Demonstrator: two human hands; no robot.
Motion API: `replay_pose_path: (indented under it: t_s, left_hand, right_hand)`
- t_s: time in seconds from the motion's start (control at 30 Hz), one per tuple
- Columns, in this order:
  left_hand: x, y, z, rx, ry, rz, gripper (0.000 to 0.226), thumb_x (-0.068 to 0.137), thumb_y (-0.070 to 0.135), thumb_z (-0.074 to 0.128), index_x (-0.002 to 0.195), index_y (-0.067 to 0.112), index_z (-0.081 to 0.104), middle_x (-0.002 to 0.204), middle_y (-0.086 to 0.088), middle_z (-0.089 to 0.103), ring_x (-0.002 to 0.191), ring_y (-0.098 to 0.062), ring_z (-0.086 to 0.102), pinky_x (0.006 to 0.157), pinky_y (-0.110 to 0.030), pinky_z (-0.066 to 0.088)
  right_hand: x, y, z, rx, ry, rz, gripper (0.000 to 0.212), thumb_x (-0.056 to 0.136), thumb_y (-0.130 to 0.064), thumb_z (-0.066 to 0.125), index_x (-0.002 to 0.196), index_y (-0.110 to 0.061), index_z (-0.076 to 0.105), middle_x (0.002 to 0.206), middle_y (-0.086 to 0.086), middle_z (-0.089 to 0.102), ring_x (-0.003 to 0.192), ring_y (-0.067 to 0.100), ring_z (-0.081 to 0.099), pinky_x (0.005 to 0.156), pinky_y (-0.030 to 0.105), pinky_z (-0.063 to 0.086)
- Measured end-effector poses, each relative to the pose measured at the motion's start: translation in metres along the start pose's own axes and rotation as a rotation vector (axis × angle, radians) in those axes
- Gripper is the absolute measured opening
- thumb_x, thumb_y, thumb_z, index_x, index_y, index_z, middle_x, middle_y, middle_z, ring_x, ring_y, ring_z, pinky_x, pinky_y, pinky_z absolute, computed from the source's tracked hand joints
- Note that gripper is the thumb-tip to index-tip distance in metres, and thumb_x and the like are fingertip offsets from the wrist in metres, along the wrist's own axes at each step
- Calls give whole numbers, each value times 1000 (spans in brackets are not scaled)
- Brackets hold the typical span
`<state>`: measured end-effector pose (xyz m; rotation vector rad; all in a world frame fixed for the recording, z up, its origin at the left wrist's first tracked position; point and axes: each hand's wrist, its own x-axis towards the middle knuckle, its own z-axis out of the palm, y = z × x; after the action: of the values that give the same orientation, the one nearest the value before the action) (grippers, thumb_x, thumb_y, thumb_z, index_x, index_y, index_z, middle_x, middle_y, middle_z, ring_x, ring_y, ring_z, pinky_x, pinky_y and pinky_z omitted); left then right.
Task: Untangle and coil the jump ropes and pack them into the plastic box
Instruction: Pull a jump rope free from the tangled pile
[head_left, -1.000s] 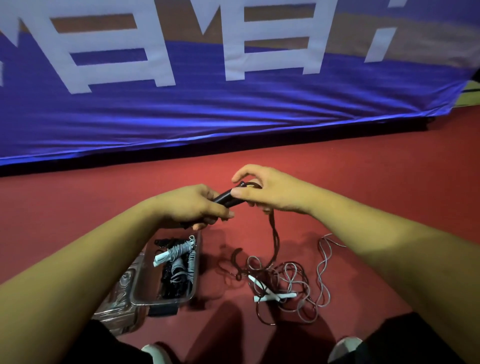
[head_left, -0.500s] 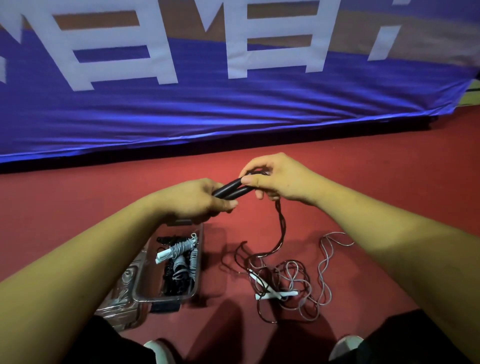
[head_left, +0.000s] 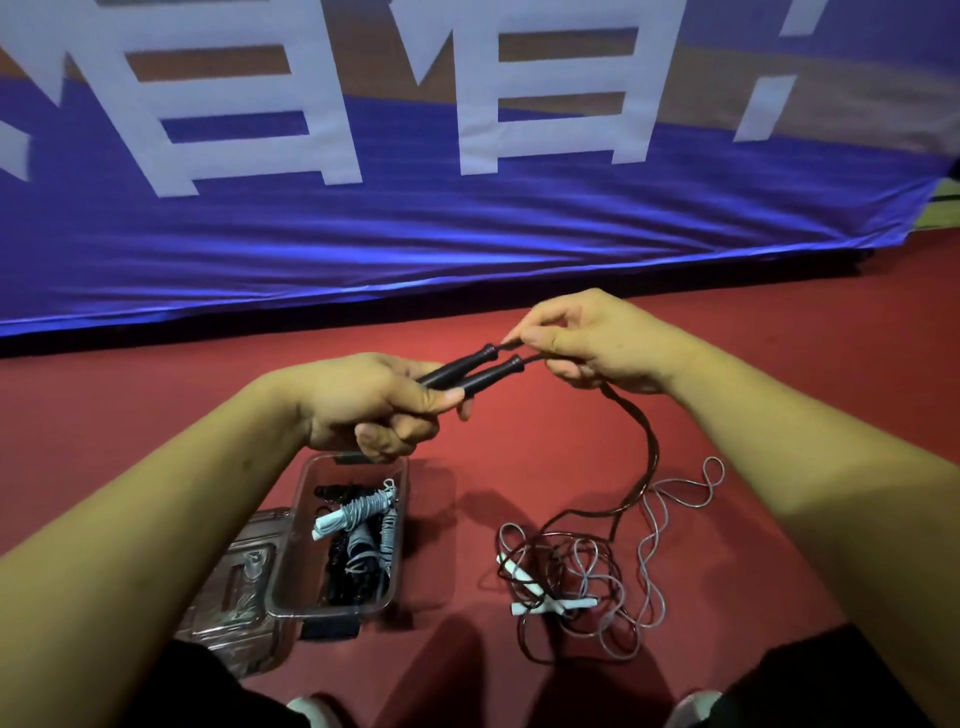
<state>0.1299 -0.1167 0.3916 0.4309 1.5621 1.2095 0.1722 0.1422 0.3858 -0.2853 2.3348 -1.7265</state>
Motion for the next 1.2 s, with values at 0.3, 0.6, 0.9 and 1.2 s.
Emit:
replay_pose_path:
  t_s: [0.3, 0.6, 0.9, 1.2]
  left_hand:
    - [-3, -6, -8, 123, -171, -67, 40, 66, 39, 88, 65, 19, 54, 55, 1, 40, 43, -12, 47, 43, -20, 29]
    - [0, -12, -8, 63, -51, -36, 13, 86, 15, 65, 89, 3, 64, 56, -1, 36, 40, -7, 34, 41, -18, 27]
    - [25, 6, 11, -419, 378, 576, 29, 96, 23, 56, 75, 20, 36, 49, 6, 25, 38, -6, 26, 41, -18, 24]
    - [29, 12, 11, -715, 551, 657, 30, 102, 42, 43, 82, 20, 49, 118, -23, 67, 110, -35, 67, 92, -48, 55]
  right_hand:
    - [-7, -8, -1, -159, -145, 57, 13, 97, -7, 52, 84, -5, 55, 59, 3, 56, 41, 9, 35, 41, 20, 29]
    - [-4, -4, 1, -250, -92, 30, 17, 98, -5, 50, 81, -9, 54, 56, 5, 53, 41, 10, 37, 43, 22, 30]
    - [14, -5, 24, 243, 111, -94, 20, 104, -14, 38, 104, -9, 57, 62, 1, 37, 54, 18, 42, 56, 26, 42]
    - [21, -8, 70, 783, 53, 167, 14, 102, -20, 45, 88, -17, 48, 57, -4, 36, 39, 5, 28, 40, 18, 33]
